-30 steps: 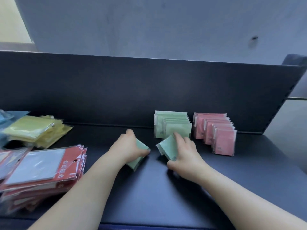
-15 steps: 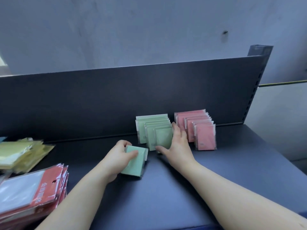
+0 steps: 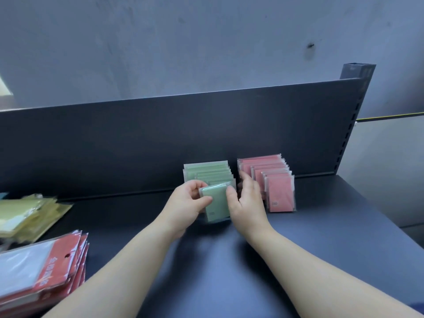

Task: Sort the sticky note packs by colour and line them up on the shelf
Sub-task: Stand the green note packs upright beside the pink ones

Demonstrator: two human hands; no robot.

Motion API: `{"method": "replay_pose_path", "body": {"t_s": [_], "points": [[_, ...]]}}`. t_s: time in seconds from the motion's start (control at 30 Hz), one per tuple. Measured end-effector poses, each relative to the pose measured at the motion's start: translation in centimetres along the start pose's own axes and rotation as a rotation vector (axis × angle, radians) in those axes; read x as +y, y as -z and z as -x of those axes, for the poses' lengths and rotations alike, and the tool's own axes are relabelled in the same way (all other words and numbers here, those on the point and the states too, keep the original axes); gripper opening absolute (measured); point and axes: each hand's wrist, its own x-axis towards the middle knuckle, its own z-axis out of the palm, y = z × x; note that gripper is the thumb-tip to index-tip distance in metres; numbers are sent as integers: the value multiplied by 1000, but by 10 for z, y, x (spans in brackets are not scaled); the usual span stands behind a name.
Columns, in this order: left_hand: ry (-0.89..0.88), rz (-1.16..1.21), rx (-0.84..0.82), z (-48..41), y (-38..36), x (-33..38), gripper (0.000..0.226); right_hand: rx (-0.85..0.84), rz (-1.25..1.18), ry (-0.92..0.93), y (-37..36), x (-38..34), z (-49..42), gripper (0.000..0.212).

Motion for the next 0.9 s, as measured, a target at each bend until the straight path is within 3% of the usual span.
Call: {"method": "replay_pose_path", "body": {"t_s": [0.17,0.3,0.57,0.9], "points": [[-86,-129,75,-5,-15,-14,25,-166,41,-22,-7,3,9,95],[-106,-308,184,-2,-14,-23,36,-206,71,-76,-9,11,6,108],[-91,-440,98,-2,-12,-27,22,-196,115,-50,-12,12,7,105],[-100,-482,109,4,5,-11,44,-66,228,72,-1,-19,16,86]]}}
